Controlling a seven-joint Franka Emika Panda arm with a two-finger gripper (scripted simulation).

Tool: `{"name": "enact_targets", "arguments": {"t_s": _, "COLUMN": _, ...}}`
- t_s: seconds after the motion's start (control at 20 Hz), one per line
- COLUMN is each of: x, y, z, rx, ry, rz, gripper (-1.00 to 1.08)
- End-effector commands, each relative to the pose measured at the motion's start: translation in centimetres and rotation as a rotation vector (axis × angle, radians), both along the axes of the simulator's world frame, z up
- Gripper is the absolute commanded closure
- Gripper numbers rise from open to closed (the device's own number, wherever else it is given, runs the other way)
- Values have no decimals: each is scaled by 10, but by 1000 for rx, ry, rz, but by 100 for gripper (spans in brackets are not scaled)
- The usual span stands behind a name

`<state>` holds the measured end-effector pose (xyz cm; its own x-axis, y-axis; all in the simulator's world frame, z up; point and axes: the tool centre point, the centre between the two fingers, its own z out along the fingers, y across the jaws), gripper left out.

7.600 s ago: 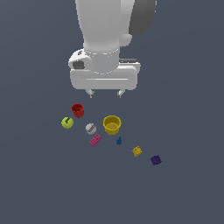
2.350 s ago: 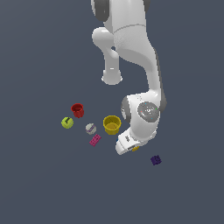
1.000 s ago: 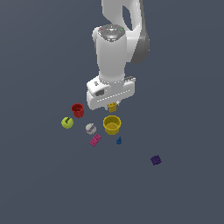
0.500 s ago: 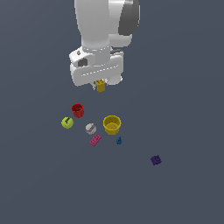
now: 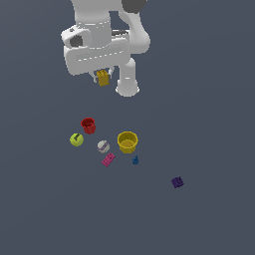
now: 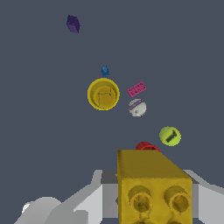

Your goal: Pick up a designated object from a clutter of objects.

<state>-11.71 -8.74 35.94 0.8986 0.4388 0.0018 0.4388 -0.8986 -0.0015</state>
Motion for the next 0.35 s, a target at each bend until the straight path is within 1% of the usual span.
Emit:
{"name": "enact_targets", "arguments": {"t_s": 0.0, "x": -5, "y": -6, "z": 9, "rx": -1, "ry": 1, "rz": 1, "gripper": 108}}
{"name": "enact_targets", "arguments": {"t_s": 0.3, "x": -9, "y": -12, "z": 18, "rx": -1, "ry": 1, "rz": 1, "gripper": 108}}
